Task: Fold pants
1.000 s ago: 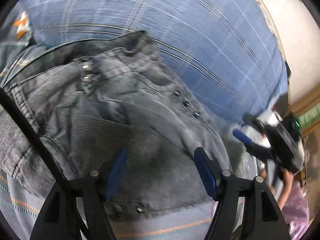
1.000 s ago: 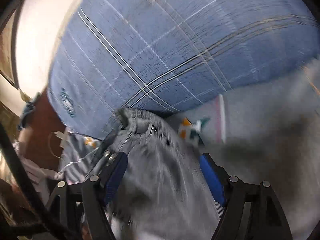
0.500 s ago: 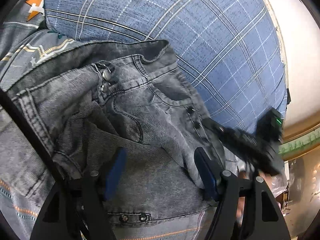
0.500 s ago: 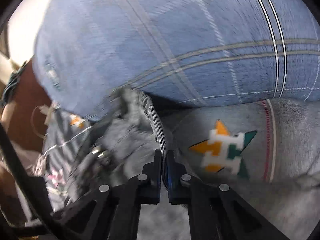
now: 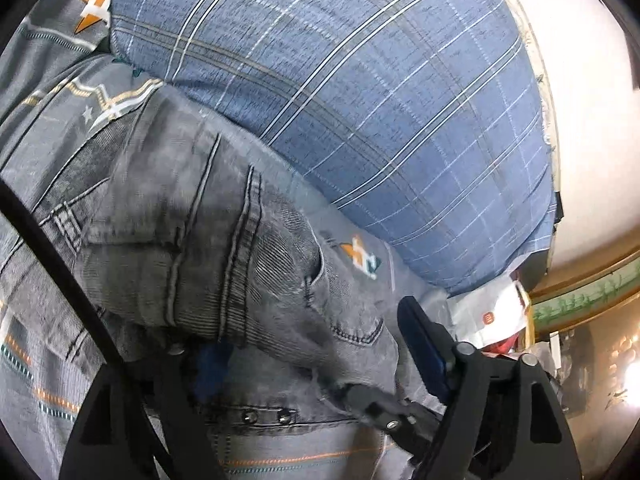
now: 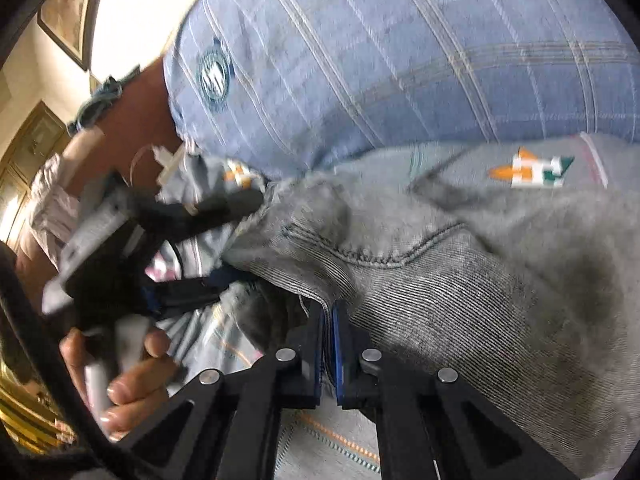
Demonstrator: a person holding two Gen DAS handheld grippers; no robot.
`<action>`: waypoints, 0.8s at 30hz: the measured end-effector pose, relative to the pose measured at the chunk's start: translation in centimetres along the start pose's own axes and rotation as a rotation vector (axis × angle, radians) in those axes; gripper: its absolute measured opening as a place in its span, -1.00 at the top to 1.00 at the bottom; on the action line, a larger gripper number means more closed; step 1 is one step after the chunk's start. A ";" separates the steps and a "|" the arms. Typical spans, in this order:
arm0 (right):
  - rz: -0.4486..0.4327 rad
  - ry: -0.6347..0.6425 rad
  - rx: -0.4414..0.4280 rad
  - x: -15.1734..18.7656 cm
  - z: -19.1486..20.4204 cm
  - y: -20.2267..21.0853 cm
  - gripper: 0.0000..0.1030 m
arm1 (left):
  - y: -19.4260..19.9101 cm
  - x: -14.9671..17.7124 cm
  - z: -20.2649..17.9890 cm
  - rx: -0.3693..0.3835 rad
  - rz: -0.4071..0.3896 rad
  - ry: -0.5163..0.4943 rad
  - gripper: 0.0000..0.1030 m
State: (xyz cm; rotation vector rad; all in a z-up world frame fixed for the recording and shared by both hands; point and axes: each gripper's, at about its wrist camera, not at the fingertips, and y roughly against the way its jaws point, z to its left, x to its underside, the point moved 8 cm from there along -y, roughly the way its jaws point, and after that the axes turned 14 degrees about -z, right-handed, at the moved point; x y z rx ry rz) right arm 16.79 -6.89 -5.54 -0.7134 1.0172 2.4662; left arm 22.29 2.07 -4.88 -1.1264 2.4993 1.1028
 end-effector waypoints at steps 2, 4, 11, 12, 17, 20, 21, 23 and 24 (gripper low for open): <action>0.021 0.002 -0.016 0.6 0.1 -0.6 0.91 | -0.9 -0.2 1.1 -0.075 0.004 -0.012 -0.56; 0.010 0.012 -0.032 0.5 0.7 -0.6 0.91 | -1.7 -0.1 3.2 -0.163 0.034 0.017 -0.51; 0.020 0.049 -0.018 0.7 1.0 -1.2 0.91 | 1.1 -2.0 4.9 -0.171 -0.049 0.125 0.76; 0.017 0.049 -0.035 0.6 1.4 -0.9 0.91 | 2.2 -2.1 4.6 -0.157 -0.063 0.130 0.78; 0.051 0.121 -0.040 2.4 3.1 -0.8 0.91 | 5.6 -0.4 5.8 -0.223 -0.167 0.059 0.78; 0.135 0.103 0.015 5.1 1.8 -2.8 0.91 | 3.8 1.9 9.5 -0.290 -0.119 0.113 0.77; 0.146 0.090 0.023 5.6 1.6 -3.0 0.91 | 3.6 2.3 10.1 -0.280 -0.110 0.147 0.76; 0.134 0.105 0.026 5.6 1.8 -2.6 0.84 | 4.1 2.1 10.2 -0.252 -0.116 0.184 0.62; 0.127 0.112 0.031 5.6 1.9 -2.3 0.83 | 4.3 1.8 10.2 -0.246 -0.125 0.194 0.32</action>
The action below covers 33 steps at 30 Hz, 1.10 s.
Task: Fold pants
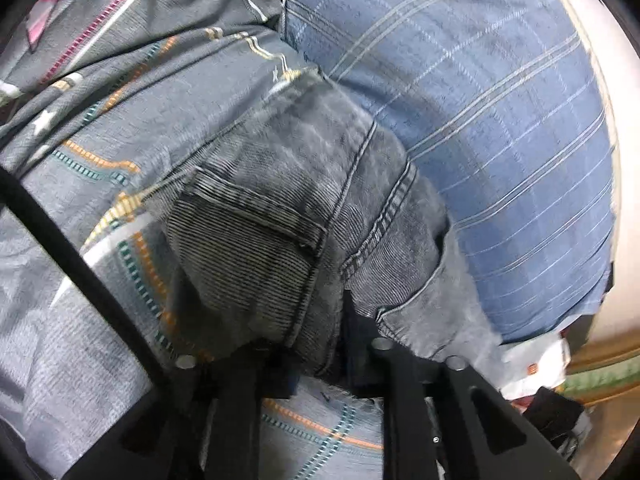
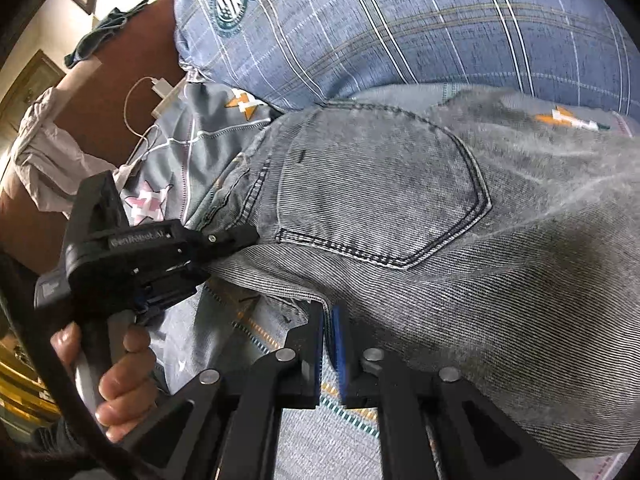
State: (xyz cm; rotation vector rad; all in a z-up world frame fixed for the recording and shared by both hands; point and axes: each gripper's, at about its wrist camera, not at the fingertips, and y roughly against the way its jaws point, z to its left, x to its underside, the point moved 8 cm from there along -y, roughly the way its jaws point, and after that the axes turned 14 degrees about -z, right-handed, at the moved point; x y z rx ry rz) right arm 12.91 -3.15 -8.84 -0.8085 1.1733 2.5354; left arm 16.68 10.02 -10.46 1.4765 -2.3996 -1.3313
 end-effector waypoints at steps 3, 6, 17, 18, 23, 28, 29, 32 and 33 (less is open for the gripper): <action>0.026 -0.002 0.022 0.5 -0.2 0.2 0.48 | -0.3 -0.6 -0.1 0.039 0.024 0.016 0.08; -0.035 -0.035 0.047 -0.4 -0.5 2.8 -0.40 | -0.9 -0.7 0.3 0.048 0.021 0.027 0.08; -0.322 -0.319 0.088 -3.2 -9.3 12.5 -0.60 | 2.9 -2.3 -1.3 -0.012 -0.204 -0.184 0.77; -0.332 -0.331 0.095 -3.2 -9.7 12.7 -0.60 | 1.7 -2.0 -0.4 -0.049 -0.153 -0.187 0.72; -0.370 -0.455 0.132 -3.3 -13.0 14.4 -0.60 | 1.1 -1.0 1.7 -0.047 -0.050 -0.080 0.39; -0.488 -0.519 0.192 -5.1 -15.8 21.2 -0.60 | 7.3 -1.5 0.7 -0.101 -0.268 -0.180 -0.24; -0.513 -0.536 0.227 -5.1 -17.0 23.0 -0.60 | 8.3 -0.9 0.2 -0.082 -0.285 -0.198 -0.24; -0.560 -0.599 0.290 -4.2 -20.3 26.6 -0.60 | 8.8 1.7 -2.5 -0.018 -0.248 -0.238 -0.24; -0.556 -0.624 0.314 -3.7 -21.4 27.2 -0.60 | 8.6 2.8 -4.0 0.015 -0.214 -0.273 -0.24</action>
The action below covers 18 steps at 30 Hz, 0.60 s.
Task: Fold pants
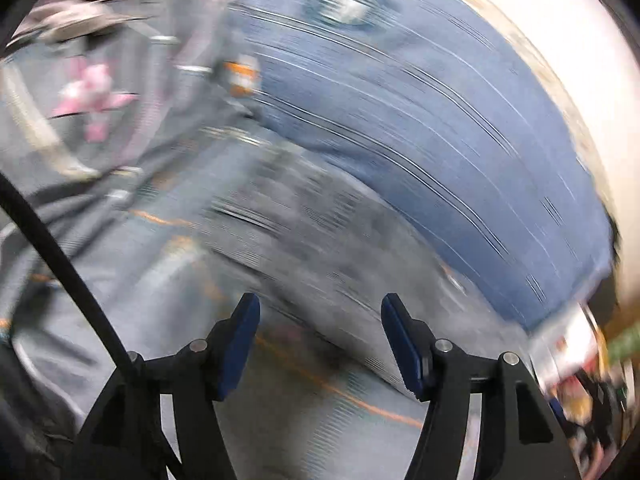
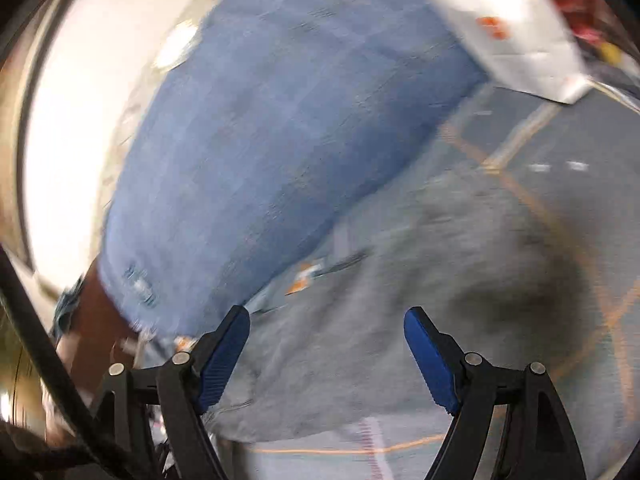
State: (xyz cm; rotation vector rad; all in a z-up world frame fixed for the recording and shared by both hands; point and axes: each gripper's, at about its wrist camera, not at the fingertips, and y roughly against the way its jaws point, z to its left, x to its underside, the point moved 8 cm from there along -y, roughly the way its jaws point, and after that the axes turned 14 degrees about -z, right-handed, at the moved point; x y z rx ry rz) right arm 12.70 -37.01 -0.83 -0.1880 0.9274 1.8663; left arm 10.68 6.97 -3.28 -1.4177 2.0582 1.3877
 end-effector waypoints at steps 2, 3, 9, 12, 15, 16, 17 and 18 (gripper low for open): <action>0.009 -0.047 0.059 -0.4 -2.6 0.1 -0.60 | -0.8 1.8 -4.3 0.072 0.053 -0.058 -0.24; 0.028 -0.071 0.096 -0.3 -3.9 0.0 -0.60 | -1.0 2.5 -6.4 0.107 0.074 -0.087 -0.24; 0.058 -0.236 0.191 -0.4 -10.9 -0.3 -0.48 | -4.4 12.0 -18.5 0.249 0.304 -0.342 -0.24; 0.062 -0.321 0.186 -0.5 -12.9 -0.6 -0.10 | -5.0 16.0 -22.6 0.296 0.350 -0.464 -0.24; 0.065 -0.403 0.173 -0.6 -14.1 -1.6 -0.10 | -5.2 17.2 -24.5 0.304 0.360 -0.506 -0.24; 0.073 -0.407 0.197 -0.5 -14.5 -2.1 -0.12 | -5.2 17.4 -24.9 0.309 0.363 -0.510 -0.24; 0.074 -0.411 0.201 -0.4 -14.3 -2.3 -0.12 | -5.4 17.3 -24.9 0.307 0.365 -0.510 -0.25; 0.058 -0.418 0.207 -0.5 -14.3 -2.1 -0.11 | -5.6 17.2 -24.9 0.302 0.370 -0.506 -0.24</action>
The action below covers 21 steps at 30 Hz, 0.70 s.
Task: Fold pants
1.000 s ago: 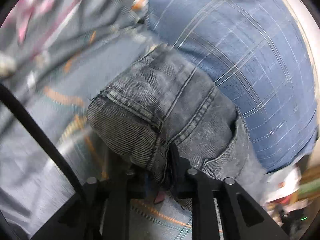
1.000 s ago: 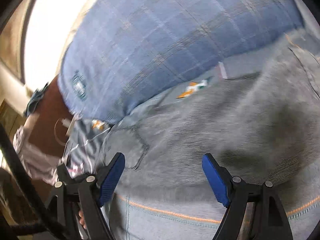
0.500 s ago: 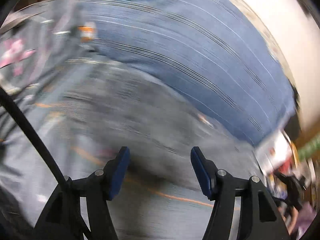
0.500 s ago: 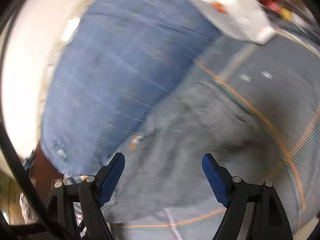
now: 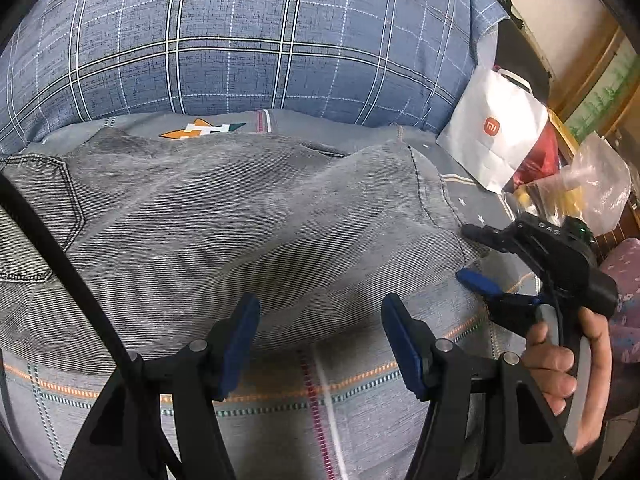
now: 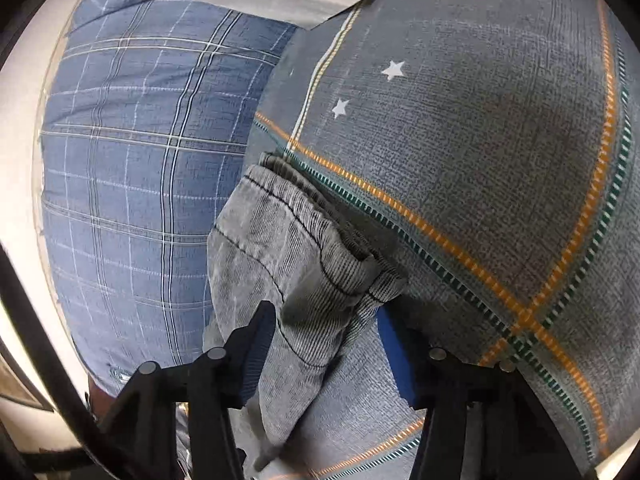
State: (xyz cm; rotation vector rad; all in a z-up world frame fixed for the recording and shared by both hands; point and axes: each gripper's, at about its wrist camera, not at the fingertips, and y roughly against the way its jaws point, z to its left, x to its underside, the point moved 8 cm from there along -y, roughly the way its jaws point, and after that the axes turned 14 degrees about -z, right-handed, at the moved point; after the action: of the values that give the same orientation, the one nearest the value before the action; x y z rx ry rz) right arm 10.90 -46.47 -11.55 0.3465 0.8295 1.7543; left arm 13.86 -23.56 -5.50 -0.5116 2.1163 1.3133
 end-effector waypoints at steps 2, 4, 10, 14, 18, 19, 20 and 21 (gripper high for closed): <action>-0.022 0.029 0.026 0.1 0.2 -0.1 -0.12 | -0.3 0.0 0.2 0.005 0.010 0.014 -0.25; -0.049 0.043 0.029 -0.1 0.6 -0.2 0.56 | -0.7 0.0 0.5 -0.001 0.019 0.026 -0.25; -0.106 0.046 -0.094 -0.8 2.1 2.9 0.75 | -1.7 -1.4 0.2 0.018 0.023 0.042 -0.25; -0.104 0.012 -0.006 -0.3 -0.1 3.2 0.71 | -3.0 -1.3 0.2 0.008 0.046 0.039 -0.25; -0.024 -0.110 0.062 0.3 -3.5 1.1 0.39 | -4.3 -0.8 -0.3 0.022 0.074 0.033 -0.25; -0.038 -0.093 0.059 0.0 -3.3 1.3 -0.04 | -4.5 -0.7 -0.5 0.027 0.080 0.033 -0.25; -0.051 -0.077 0.054 -0.1 -3.1 1.6 -0.29 | -4.7 -0.5 -0.7 0.033 0.086 0.035 -0.25; -0.064 -0.063 0.042 -0.3 -2.7 1.7 -0.55 | -4.9 -0.3 -0.9 0.037 0.093 0.036 -0.25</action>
State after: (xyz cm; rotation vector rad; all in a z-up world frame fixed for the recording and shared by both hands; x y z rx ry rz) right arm 8.10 -47.99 -12.24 0.3968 0.8244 1.6603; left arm 16.72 -26.53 -8.25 -0.4285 2.2131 1.3217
